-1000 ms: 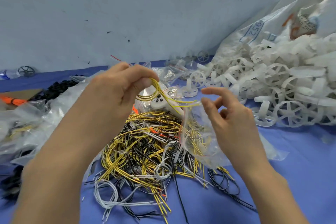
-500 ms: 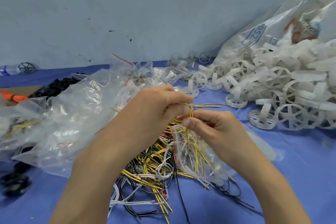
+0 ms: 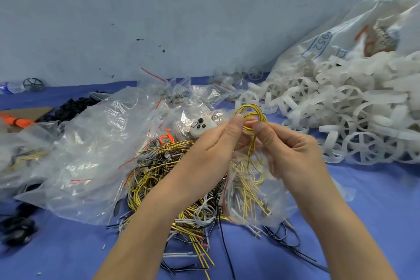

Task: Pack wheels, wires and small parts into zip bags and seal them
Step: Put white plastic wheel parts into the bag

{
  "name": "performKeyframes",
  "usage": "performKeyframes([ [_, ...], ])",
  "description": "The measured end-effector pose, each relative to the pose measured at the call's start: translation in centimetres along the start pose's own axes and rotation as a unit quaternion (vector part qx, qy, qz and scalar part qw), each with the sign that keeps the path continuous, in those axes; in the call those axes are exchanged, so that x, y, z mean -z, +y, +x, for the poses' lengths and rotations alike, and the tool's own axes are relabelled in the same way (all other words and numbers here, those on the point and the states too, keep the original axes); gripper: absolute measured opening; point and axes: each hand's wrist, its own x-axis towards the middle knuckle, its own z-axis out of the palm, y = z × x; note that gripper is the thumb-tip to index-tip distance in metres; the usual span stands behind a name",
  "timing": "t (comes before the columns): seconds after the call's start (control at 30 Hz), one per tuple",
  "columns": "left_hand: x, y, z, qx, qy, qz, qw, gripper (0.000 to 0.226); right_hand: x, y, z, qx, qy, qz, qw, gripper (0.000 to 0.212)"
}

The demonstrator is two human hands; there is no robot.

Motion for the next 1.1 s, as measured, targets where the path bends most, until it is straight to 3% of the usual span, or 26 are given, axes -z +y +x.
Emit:
performKeyframes([
  [0.17, 0.0, 0.6, 0.0, -0.089, 0.015, 0.054, 0.994, 0.033, 0.0, -0.2, 0.0, 0.025, -0.022, -0.002, 0.999, 0.015],
  [0.27, 0.1, 0.9, -0.1, -0.073, 0.010, 0.048, 0.996, 0.034, 0.0, -0.6, -0.2, 0.030, -0.027, -0.021, 0.999, 0.015],
  [0.47, 0.4, 1.2, -0.2, -0.037, 0.008, 0.141, 0.989, 0.040, 0.5, -0.4, -0.1, 0.005, -0.012, -0.052, 0.999, 0.015],
  [0.63, 0.8, 1.2, -0.3, 0.062, -0.045, -0.048, 0.996, 0.032, 0.8, -0.3, -0.1, -0.003, -0.018, -0.070, 0.997, 0.013],
  [0.83, 2.0, 0.5, -0.5, 0.145, -0.072, -0.170, 0.972, 0.048, 1.4, 0.2, 0.2, -0.022, 0.046, -0.093, 0.994, 0.018],
  [0.97, 2.5, 0.4, -0.8, 0.189, -0.086, -0.259, 0.943, 0.046, 1.7, 0.2, 0.3, -0.023, 0.052, -0.095, 0.994, 0.024],
  [1.1, 2.9, 0.4, -1.0, 0.231, -0.090, -0.269, 0.930, 0.057, 1.6, 0.2, 0.1, 0.000, 0.047, -0.111, 0.993, 0.025],
])
